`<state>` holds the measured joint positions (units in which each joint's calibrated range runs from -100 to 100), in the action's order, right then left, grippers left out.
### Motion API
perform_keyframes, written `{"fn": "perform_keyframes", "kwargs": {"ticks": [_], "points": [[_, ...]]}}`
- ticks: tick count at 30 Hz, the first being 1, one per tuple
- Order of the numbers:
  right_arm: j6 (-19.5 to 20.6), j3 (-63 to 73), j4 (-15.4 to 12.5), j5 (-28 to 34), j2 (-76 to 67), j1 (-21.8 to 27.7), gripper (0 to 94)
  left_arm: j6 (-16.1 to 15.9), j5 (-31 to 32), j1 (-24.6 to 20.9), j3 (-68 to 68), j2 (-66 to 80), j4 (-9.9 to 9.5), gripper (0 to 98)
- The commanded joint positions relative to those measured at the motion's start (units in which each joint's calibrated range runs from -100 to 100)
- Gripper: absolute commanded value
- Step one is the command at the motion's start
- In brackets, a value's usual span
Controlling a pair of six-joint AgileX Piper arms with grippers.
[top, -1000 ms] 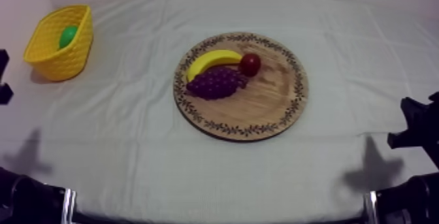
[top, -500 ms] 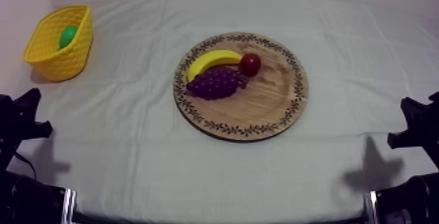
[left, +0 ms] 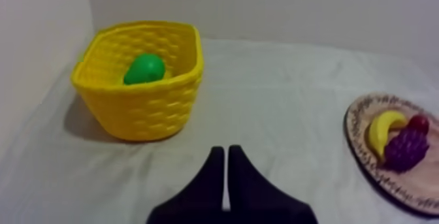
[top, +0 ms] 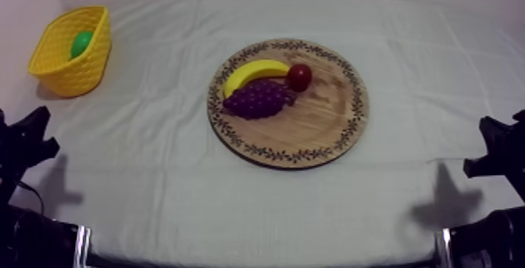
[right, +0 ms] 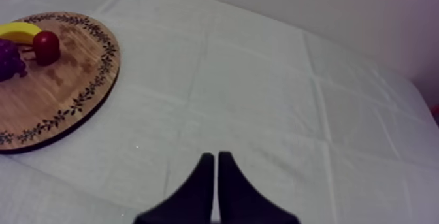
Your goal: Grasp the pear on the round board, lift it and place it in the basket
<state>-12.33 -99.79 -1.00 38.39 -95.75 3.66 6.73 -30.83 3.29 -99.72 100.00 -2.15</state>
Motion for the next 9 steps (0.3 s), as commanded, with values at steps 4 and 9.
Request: {"fn": "perform_keyframes", "kwargs": {"ticks": [4, 9], "points": [[0.0, 0.0, 0.0, 0.0, 0.0, 0.0, 0.3, 4.3, -0.1, 0.0, -0.1, 0.0, 0.02, 0.1], [0.0, 0.0, 0.0, 0.0, 0.0, 0.0, 0.3, 4.4, -0.1, 0.0, -0.1, 0.0, 0.03, 0.1]]}}
